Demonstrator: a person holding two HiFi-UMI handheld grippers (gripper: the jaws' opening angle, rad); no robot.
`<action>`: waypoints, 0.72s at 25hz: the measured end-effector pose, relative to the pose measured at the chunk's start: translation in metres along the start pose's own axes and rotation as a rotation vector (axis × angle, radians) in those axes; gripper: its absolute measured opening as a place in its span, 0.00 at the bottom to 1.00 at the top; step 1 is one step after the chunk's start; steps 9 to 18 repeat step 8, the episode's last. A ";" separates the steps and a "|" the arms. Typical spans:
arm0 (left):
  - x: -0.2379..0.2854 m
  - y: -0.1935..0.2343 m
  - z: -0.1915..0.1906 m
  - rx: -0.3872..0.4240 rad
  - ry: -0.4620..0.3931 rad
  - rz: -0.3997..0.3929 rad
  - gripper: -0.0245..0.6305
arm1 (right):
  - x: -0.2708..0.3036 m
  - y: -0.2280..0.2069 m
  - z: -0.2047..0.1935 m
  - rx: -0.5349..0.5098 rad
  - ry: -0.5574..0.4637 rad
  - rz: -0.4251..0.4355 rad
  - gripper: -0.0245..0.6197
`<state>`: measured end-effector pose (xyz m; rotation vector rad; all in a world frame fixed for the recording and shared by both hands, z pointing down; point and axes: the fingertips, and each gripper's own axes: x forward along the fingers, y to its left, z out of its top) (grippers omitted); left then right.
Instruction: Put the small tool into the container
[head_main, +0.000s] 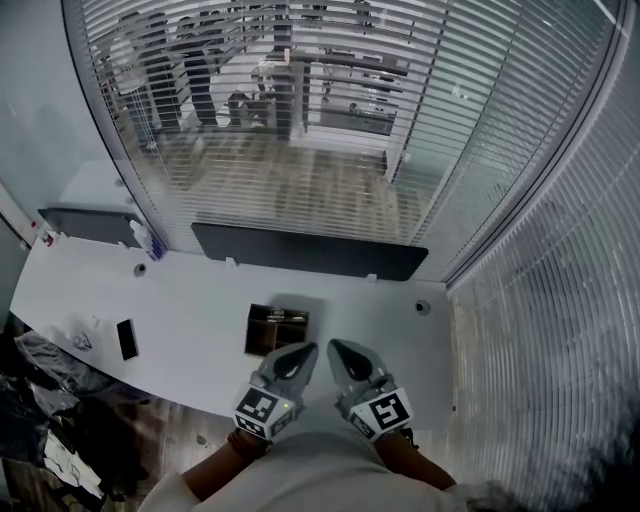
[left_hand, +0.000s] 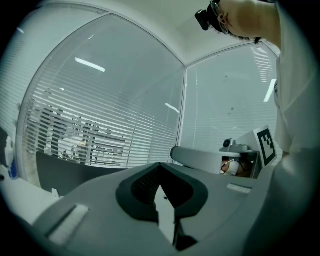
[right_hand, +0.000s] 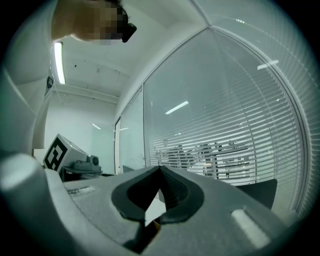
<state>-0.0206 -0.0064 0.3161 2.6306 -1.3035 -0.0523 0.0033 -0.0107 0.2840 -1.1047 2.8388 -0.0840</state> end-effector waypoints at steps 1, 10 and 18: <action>-0.001 0.000 0.000 0.001 -0.002 0.007 0.04 | -0.001 0.000 0.000 0.004 -0.002 0.001 0.04; 0.000 -0.002 -0.002 0.011 -0.008 0.040 0.04 | -0.008 -0.012 -0.010 0.037 0.000 0.001 0.04; 0.000 -0.002 -0.002 0.011 -0.008 0.040 0.04 | -0.008 -0.012 -0.010 0.037 0.000 0.001 0.04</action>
